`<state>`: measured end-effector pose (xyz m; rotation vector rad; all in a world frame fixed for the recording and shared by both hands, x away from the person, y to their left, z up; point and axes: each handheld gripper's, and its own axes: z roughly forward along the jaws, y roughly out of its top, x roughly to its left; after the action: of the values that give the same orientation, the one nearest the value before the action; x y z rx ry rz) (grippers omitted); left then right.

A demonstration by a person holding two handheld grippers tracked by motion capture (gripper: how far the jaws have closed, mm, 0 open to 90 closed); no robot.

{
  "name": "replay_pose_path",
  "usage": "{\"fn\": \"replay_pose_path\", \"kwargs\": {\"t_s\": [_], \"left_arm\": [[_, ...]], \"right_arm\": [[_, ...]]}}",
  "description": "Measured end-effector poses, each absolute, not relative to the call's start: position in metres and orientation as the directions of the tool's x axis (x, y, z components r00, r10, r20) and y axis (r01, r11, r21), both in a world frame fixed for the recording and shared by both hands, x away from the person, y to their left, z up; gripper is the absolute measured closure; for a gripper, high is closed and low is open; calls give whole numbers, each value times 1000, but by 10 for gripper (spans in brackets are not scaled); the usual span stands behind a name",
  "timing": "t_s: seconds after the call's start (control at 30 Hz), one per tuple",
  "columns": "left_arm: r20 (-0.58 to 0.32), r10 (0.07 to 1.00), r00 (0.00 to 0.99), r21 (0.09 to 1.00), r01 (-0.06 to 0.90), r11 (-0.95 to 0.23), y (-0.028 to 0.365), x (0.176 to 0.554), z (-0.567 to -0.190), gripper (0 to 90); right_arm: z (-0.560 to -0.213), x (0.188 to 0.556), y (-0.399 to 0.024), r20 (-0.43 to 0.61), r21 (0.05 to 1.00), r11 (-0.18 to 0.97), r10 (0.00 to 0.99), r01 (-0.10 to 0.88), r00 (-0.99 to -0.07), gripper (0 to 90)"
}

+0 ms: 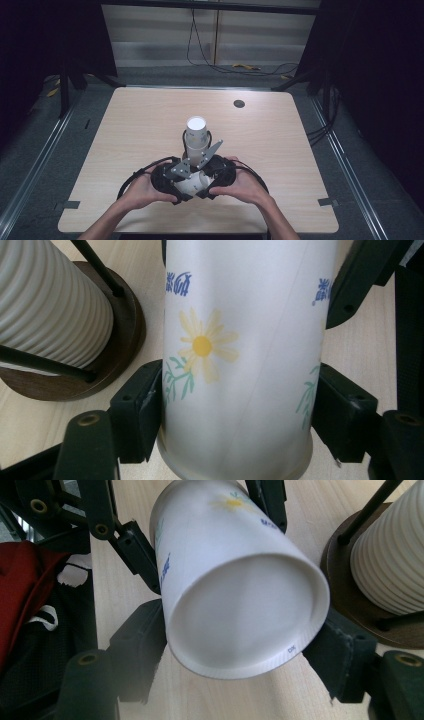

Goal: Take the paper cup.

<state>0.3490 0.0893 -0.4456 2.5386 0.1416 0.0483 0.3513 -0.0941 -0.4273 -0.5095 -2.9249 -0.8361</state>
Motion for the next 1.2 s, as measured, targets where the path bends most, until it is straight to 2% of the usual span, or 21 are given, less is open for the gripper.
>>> {"fn": "replay_pose_path", "kwargs": {"t_s": [0.47, 0.9, 1.2], "left_arm": [[16, 82, 997, 561, 59, -826, 91, 348, -446, 289], [9, 87, 996, 619, 63, -783, 96, 349, -445, 252], [-4, 109, 994, 661, 84, -746, 99, 350, -444, 163]], "right_arm": [[-426, 351, -95, 167, 510, 798, 275, 322, -947, 360], [-423, 351, -101, 177, 546, 777, 260, 315, -949, 381], [-420, 351, -103, 182, 558, 765, 267, 323, -946, 382]]}}
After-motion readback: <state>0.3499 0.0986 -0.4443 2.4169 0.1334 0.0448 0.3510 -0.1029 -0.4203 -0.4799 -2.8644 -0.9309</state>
